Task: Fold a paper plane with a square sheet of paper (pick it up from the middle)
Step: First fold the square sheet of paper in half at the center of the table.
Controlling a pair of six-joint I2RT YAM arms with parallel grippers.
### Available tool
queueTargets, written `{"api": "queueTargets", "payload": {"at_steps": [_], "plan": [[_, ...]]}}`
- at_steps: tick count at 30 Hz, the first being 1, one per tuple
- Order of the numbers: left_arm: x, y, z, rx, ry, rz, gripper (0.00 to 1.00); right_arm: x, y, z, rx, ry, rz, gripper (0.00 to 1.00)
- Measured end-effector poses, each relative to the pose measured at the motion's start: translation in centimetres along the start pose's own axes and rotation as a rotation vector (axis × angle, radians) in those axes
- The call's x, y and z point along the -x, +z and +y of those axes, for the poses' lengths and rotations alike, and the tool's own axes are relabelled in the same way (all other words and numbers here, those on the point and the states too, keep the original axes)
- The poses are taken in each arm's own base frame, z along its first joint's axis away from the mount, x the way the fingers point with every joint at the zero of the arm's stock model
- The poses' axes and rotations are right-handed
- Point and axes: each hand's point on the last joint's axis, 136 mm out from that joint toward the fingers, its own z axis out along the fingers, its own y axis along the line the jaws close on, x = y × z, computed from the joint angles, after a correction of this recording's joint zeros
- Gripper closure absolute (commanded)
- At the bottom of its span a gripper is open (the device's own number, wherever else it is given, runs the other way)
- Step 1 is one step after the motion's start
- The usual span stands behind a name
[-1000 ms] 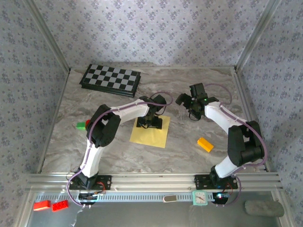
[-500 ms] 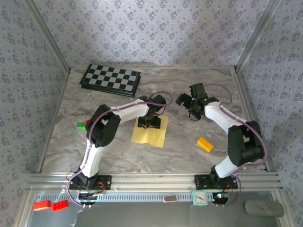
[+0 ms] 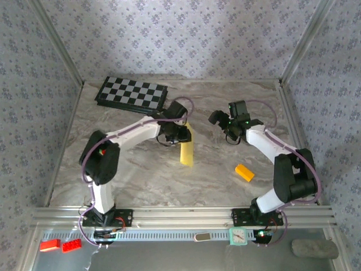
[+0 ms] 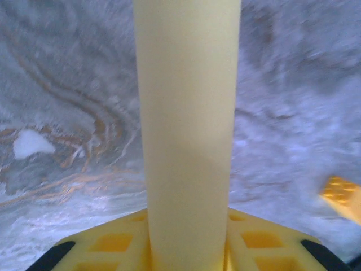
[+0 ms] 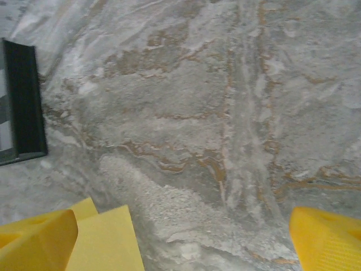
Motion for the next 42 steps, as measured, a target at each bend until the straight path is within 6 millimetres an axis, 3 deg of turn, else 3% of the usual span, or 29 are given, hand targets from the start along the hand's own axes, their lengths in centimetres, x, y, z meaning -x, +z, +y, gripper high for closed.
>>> {"api": "queueTargets", "payload": {"at_steps": [3,9,16,21,32,42], "plan": [[1.2,-0.2,0.2,-0.102,-0.053,-0.020,0.73,-0.4,0.1,1.0,0.071,-0.022,0.016,0.09],[1.6,1.6,2.8,-0.127,-0.127,0.003,0.76,-2.0,0.5,3.7,0.222,-0.076,0.093,0.26],[1.1,3.3,5.0,-0.085,-0.133,0.032,0.80,-7.3,3.3,4.5,0.255,-0.149,0.271,0.56],[1.1,3.6,5.7,-0.068,-0.117,0.033,0.80,-10.3,4.9,4.9,0.237,-0.192,0.360,0.68],[0.6,4.7,6.8,-0.035,-0.100,0.056,0.79,-13.5,7.4,5.6,0.182,-0.243,0.465,0.77],[0.4,4.7,7.4,-0.007,-0.098,0.063,0.74,-14.8,8.8,3.6,0.085,-0.230,0.518,0.82]]}}
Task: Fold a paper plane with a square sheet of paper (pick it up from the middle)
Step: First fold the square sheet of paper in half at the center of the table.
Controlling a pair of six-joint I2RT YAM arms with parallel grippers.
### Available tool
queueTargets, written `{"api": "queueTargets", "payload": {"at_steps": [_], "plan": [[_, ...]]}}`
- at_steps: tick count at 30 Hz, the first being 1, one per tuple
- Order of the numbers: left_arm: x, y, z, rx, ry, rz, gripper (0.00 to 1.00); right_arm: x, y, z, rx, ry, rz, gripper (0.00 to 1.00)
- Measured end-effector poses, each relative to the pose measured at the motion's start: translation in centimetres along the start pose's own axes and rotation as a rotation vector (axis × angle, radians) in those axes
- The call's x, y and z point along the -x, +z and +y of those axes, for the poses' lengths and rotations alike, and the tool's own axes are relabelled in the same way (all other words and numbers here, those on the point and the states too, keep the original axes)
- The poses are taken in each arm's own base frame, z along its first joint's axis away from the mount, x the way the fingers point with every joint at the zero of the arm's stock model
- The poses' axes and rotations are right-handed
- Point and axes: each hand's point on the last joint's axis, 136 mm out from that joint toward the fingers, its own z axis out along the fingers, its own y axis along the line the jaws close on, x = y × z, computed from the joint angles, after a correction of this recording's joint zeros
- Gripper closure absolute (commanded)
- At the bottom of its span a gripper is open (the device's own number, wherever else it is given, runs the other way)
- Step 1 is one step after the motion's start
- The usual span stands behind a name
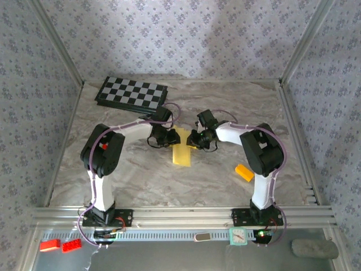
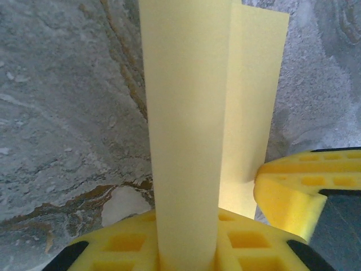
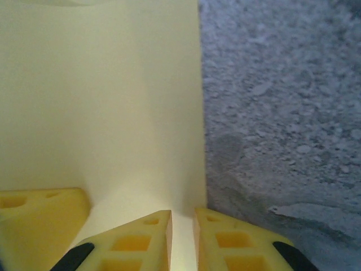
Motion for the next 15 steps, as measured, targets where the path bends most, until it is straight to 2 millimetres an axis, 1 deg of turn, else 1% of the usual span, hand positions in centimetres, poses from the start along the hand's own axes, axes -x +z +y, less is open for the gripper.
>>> {"api": "queueTargets", "payload": {"at_steps": [2,8,12,15], "plan": [[-0.1,0.0,0.2,0.010,0.000,0.004,0.70,0.1,0.0,0.1,-0.005,0.001,-0.001,0.82],[-0.4,-0.2,1.5,0.075,-0.022,0.005,0.52,0.2,0.1,0.0,-0.025,0.024,0.007,0.82],[-0.4,-0.8,1.8,0.102,-0.040,-0.008,0.44,0.2,0.2,0.1,-0.027,0.044,0.010,0.82],[-0.4,-1.5,1.8,0.110,-0.054,-0.022,0.41,0.2,0.2,0.1,-0.026,0.053,0.010,0.82]]}}
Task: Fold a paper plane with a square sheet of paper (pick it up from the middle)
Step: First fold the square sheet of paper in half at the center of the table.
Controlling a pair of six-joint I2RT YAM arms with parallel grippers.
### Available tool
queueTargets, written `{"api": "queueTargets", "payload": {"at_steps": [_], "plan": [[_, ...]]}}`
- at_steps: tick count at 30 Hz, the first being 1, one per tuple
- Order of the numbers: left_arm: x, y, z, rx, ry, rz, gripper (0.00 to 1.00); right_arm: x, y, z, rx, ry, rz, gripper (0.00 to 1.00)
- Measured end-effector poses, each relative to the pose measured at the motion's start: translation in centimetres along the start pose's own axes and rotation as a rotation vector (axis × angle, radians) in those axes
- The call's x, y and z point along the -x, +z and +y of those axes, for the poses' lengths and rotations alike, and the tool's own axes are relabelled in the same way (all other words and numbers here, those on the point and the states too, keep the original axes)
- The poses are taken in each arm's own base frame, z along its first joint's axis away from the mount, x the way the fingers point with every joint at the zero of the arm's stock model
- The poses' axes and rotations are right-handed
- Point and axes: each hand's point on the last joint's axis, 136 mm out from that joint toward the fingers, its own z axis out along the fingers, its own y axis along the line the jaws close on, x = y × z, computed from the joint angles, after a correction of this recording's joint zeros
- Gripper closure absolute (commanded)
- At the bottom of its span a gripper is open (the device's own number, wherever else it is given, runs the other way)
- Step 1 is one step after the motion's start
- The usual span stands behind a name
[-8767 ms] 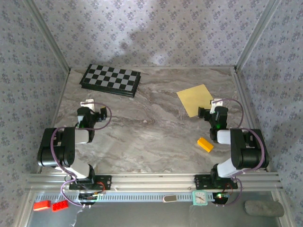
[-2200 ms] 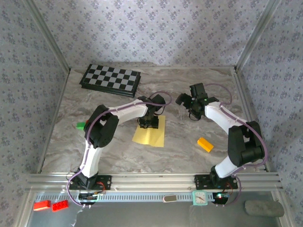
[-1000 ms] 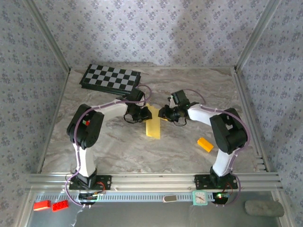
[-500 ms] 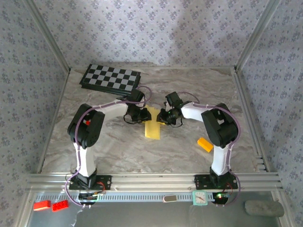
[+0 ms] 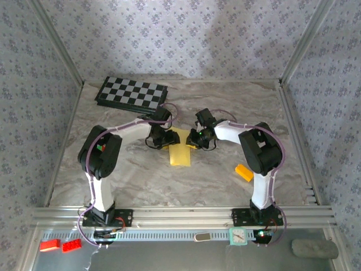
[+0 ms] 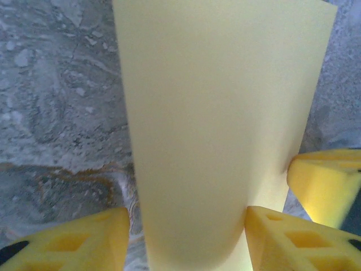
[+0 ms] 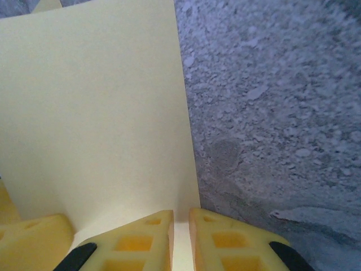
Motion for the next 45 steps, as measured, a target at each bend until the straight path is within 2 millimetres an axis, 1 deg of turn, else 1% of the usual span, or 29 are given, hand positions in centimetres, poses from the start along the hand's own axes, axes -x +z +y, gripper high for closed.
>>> {"api": "queueTargets", "payload": {"at_steps": [2,5,11,13,17,25,32,39,45], "plan": [[-0.1,-0.5,0.1,0.003,-0.006,-0.008,0.37,0.0,0.0,0.1,0.001,0.004,-0.001,0.82],[-0.3,-1.1,0.1,0.011,-0.016,-0.019,0.33,0.1,0.0,0.2,0.007,0.006,0.000,0.82],[-0.9,-1.0,0.0,0.025,-0.005,-0.017,0.32,0.2,0.0,1.2,0.054,-0.012,0.000,0.82],[-1.1,-1.0,0.3,0.033,-0.006,-0.015,0.33,0.2,0.0,1.7,0.073,-0.021,0.000,0.82],[-0.9,-1.0,0.5,0.047,-0.010,-0.025,0.39,0.2,0.0,2.4,0.102,-0.034,0.004,0.81],[-0.6,-0.9,1.6,0.097,-0.028,-0.053,0.57,0.2,-0.1,2.7,0.115,-0.042,0.000,0.78],[-0.8,-0.7,2.9,0.147,-0.053,-0.062,0.66,1.1,-1.3,3.1,0.115,-0.055,-0.044,0.78],[-0.9,-0.4,3.4,0.167,-0.071,-0.064,0.67,1.6,-1.6,3.0,0.111,-0.051,-0.063,0.78],[-0.9,0.0,3.8,0.179,-0.094,-0.063,0.61,1.6,-1.6,2.9,0.108,-0.051,-0.065,0.77]]}}
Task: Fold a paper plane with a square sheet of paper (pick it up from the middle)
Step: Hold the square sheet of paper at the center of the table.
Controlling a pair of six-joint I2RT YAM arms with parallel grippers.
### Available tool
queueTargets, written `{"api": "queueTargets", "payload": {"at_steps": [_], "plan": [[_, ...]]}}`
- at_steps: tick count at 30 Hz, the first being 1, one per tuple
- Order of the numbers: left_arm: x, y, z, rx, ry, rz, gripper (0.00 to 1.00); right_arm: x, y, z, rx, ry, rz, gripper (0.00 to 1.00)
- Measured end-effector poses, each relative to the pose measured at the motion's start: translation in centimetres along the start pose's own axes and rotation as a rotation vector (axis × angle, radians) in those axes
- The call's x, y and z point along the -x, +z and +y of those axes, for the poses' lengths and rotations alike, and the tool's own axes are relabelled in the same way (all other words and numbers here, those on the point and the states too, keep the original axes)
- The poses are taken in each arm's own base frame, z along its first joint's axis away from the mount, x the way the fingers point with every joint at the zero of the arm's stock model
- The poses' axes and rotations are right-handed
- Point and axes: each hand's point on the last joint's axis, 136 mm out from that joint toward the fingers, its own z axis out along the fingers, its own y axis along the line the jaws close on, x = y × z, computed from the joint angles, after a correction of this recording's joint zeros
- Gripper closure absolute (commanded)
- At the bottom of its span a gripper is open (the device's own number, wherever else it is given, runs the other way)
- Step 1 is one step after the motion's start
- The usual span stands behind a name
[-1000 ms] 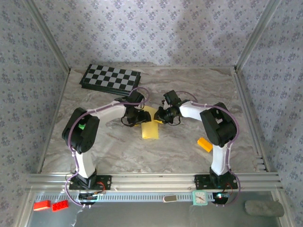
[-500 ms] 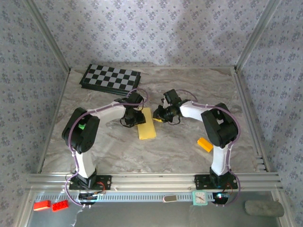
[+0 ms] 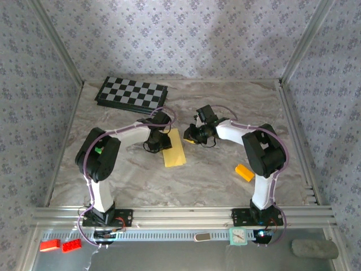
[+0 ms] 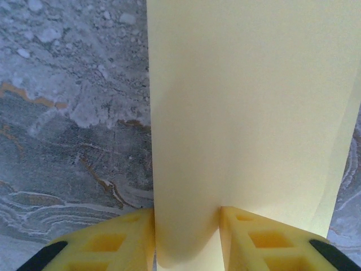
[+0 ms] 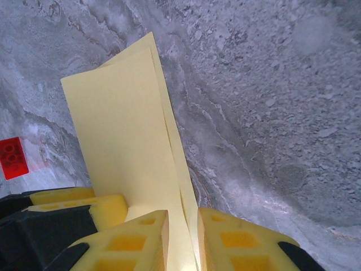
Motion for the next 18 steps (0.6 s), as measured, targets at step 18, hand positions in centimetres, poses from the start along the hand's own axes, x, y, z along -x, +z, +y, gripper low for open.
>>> {"api": "queueTargets", "payload": {"at_steps": [18], "plan": [[0.16,0.26,-0.11,0.006,-0.064,0.006,0.55,0.00,0.00,0.00,0.000,0.000,0.000,0.77]]}}
